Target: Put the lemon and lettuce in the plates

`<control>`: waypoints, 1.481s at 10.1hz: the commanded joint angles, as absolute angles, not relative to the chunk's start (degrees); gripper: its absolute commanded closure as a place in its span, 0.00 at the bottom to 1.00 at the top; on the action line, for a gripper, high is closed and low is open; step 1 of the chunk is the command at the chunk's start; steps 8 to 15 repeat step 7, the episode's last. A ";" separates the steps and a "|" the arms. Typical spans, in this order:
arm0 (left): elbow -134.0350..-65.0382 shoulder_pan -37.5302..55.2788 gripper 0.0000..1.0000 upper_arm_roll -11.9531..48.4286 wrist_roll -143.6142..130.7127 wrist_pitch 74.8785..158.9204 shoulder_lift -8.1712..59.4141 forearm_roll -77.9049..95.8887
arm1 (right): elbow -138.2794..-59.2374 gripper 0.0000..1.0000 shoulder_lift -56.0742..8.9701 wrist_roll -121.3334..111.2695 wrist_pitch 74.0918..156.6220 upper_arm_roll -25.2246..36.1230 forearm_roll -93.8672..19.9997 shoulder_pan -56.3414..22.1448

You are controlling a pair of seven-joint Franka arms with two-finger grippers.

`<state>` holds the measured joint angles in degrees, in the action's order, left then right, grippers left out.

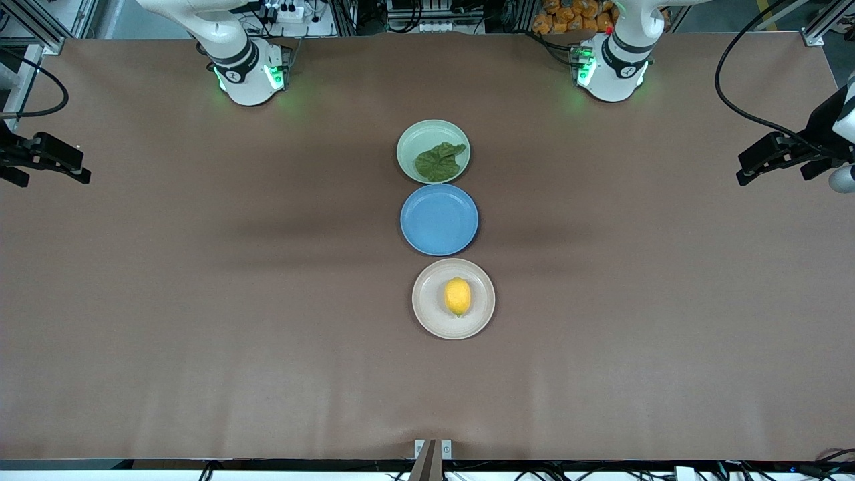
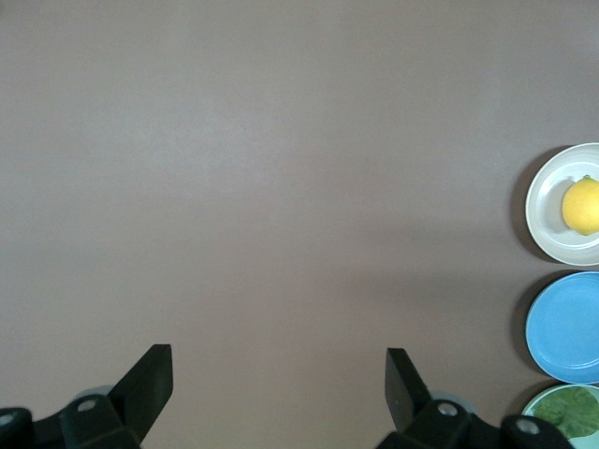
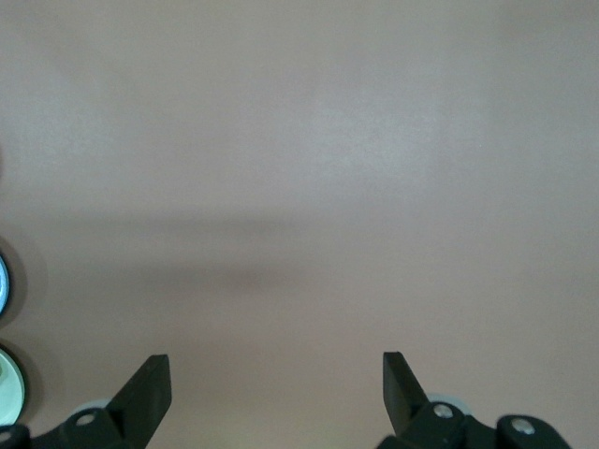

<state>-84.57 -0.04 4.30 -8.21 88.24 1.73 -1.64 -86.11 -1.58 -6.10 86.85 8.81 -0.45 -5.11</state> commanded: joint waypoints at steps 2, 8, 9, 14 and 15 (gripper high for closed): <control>-84.90 -0.70 0.00 4.39 -7.12 88.07 0.70 -2.72 | -86.31 0.00 -1.41 -5.36 87.10 8.44 0.44 -5.01; -84.81 -0.70 0.00 4.57 -7.03 87.19 0.61 -2.02 | -86.13 0.00 -1.41 -5.27 87.19 8.44 0.44 -4.75; -84.81 -0.70 0.00 4.57 -7.03 87.19 0.61 -2.02 | -86.13 0.00 -1.41 -5.27 87.19 8.44 0.44 -4.75; -84.81 -0.70 0.00 4.57 -7.03 87.19 0.61 -2.02 | -86.13 0.00 -1.41 -5.27 87.19 8.44 0.44 -4.75; -84.81 -0.70 0.00 4.57 -7.03 87.19 0.61 -2.02 | -86.13 0.00 -1.41 -5.27 87.19 8.44 0.44 -4.75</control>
